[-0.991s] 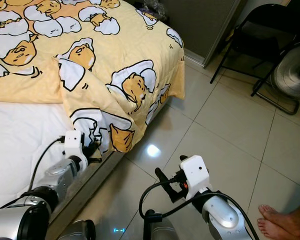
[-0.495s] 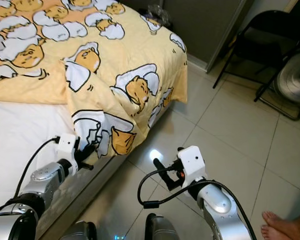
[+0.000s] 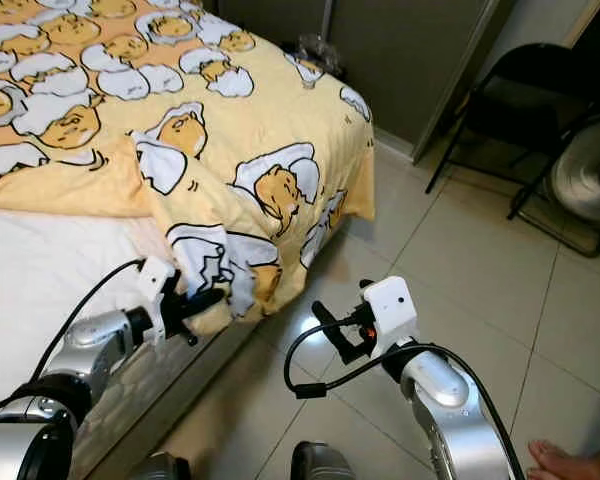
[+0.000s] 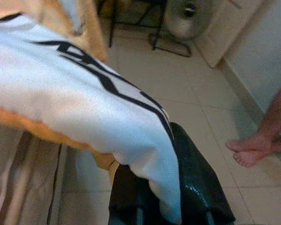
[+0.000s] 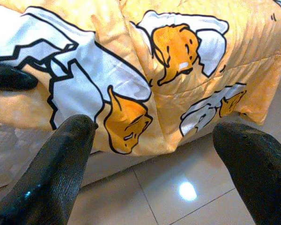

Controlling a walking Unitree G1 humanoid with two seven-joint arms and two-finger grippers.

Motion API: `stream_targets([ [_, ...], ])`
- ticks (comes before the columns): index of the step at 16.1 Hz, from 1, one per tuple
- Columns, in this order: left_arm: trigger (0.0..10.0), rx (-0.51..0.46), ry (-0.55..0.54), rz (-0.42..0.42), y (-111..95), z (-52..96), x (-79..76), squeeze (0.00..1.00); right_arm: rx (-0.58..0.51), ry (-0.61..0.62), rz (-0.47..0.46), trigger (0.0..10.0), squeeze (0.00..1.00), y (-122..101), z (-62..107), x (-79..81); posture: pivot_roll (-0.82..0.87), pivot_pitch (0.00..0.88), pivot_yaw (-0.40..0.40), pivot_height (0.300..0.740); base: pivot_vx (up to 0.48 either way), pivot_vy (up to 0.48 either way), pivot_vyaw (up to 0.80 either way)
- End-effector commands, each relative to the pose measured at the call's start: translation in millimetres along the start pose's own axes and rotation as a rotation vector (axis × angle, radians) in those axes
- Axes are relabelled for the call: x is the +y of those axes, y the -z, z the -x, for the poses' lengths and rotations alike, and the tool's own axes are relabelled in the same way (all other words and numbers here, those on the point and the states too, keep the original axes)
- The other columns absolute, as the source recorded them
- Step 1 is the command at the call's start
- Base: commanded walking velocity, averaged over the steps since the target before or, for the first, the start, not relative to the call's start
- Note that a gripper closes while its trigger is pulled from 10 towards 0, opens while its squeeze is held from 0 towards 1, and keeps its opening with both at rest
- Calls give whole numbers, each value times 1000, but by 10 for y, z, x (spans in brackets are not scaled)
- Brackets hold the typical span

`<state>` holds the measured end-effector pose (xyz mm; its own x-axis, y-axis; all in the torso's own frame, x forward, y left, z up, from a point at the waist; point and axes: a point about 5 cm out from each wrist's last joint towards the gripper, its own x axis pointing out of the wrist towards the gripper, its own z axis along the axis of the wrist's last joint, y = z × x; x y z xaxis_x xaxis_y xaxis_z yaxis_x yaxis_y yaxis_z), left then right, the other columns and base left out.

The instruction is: Clean up the room

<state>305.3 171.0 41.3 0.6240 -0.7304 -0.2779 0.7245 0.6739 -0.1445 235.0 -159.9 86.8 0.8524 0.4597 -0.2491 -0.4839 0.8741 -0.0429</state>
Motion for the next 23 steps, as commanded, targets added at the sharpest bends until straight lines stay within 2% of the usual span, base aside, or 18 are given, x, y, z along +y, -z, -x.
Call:
stream_targets([
  [1, 0, 16, 94, -33, -45, -34, -47, 0, -5, 12, -1, 10000, 118, -7, 14, -81, -102, 58, -65, 730, 0, 0, 0],
  [2, 0, 31, 154, -32, -50, -38, -72, 0, -8, 10, -4, 10000, 122, -16, 6, -101, -101, 53, -67, 730, 0, 0, 0],
  [3, 0, 34, 159, -33, -50, -37, -73, 0, -7, 8, -6, 10000, 122, -16, 4, -104, -101, 53, -67, 730, 0, 0, 0],
  [6, 0, 30, 182, -38, -78, -62, -90, 0, -20, -96, -64, 10000, 114, -90, 60, -40, -101, 39, -71, 730, 0, 0, 0],
  [9, 0, 30, 185, -32, -59, -64, -102, 0, -37, -166, -46, 10000, 114, -160, 164, -70, -102, 26, -73, 730, 0, 0, 0],
  [13, 0, 25, 158, -16, -51, -59, -84, 0, 40, -303, -20, 10000, 102, -65, 379, -48, -101, 17, -76, 730, 0, 0, 0],
  [19, 0, 29, 185, 2, 25, -89, -165, 0, 202, -427, 16, 10000, 114, 163, 635, -75, -103, 11, -75, 730, 0, -461, 0],
  [21, 0, 41, 211, 18, 49, -79, -180, 0, 236, -462, 34, 10000, 122, 188, 664, -71, -103, 15, -77, 730, 0, -236, 0],
  [23, 0, 48, 213, -9, 53, -57, -173, 0, 233, -461, 33, 10000, 133, 187, 664, -77, -102, 17, -76, 730, 0, 0, 0],
])
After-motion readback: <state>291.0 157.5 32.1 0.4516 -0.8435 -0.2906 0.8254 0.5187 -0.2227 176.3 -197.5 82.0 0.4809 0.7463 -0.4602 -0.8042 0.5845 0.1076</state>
